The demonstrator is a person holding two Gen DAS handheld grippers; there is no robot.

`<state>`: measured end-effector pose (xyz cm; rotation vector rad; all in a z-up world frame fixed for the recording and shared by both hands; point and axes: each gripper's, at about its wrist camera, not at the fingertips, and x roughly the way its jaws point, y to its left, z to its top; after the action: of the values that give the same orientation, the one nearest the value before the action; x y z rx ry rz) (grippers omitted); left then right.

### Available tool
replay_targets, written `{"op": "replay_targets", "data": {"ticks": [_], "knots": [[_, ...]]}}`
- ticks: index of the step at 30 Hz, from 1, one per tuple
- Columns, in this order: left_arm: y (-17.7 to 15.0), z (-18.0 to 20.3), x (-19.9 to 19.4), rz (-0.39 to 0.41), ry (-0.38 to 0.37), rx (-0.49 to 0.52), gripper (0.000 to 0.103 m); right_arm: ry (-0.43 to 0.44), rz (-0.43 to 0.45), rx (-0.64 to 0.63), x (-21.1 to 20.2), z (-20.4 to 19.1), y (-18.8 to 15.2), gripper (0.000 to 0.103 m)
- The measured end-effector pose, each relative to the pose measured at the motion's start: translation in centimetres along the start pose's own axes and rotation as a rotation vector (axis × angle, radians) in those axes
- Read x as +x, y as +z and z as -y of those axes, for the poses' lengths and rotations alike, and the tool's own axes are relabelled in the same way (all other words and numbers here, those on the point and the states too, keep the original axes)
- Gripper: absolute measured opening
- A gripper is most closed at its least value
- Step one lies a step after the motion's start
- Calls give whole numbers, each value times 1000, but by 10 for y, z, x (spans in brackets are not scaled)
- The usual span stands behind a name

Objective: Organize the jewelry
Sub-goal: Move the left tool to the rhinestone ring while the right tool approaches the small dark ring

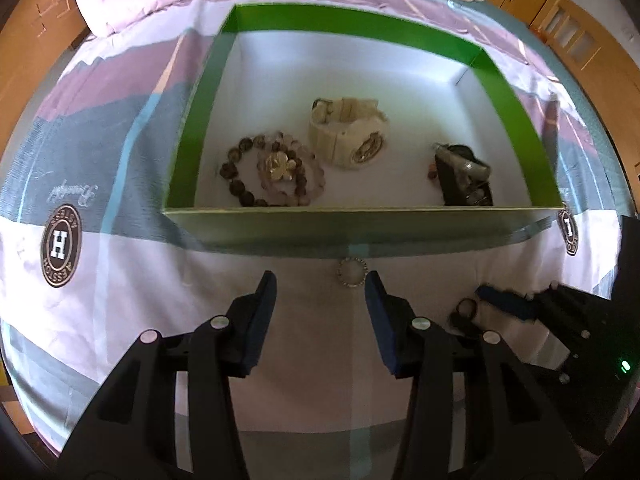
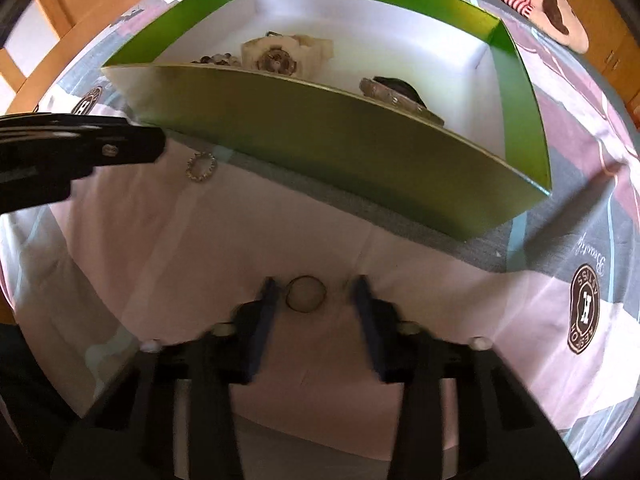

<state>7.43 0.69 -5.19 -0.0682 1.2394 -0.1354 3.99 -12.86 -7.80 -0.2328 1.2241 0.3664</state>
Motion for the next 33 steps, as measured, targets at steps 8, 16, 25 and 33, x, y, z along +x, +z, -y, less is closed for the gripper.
{"op": "replay_targets", "data": {"ticks": [8, 16, 25, 33], "knots": [[5, 10, 25, -38, 9, 16, 47, 26, -4, -7, -1, -2, -4, 21], [9, 25, 39, -40, 58, 54, 28, 32, -11, -8, -2, -1, -7, 21], [0, 17, 28, -52, 37, 17, 21, 31, -6, -5, -5, 0, -6, 21], [-28, 11, 15, -67, 41, 3, 21, 25, -39, -95, -9, -8, -9, 53]]}}
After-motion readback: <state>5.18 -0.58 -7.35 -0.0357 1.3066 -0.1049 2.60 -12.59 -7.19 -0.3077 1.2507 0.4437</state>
